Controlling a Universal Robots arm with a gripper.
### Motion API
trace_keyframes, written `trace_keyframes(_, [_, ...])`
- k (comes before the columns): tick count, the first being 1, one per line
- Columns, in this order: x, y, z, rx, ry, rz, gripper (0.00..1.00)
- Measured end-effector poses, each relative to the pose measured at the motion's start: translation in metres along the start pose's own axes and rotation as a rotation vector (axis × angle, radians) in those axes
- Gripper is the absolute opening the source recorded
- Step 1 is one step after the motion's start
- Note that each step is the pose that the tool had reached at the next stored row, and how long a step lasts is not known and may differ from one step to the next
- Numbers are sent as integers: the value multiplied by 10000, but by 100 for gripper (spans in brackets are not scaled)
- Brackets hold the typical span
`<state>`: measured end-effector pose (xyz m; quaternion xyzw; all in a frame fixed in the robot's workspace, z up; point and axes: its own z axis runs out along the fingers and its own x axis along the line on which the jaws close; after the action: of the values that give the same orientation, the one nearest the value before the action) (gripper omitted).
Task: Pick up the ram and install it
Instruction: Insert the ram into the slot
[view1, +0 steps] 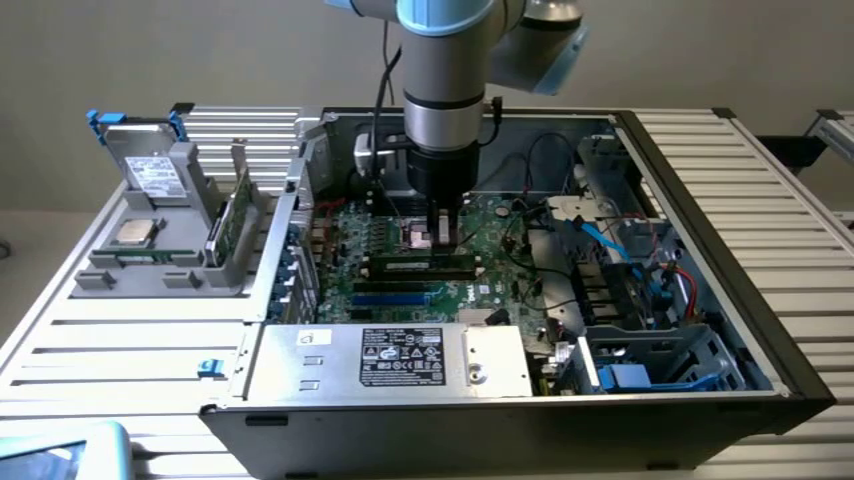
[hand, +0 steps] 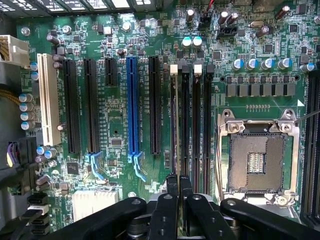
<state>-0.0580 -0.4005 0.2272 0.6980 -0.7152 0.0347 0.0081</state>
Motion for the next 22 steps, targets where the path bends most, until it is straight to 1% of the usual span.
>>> trace_keyframes(4, [2,3,3,19,-3,1,13])
trace_keyframes(10, [8,12,4,96,-3,9,13])
trace_keyframes(17, [9,33,16,153,-4,20,13])
trace_keyframes(22, [7,33,30,173,-5,25,13])
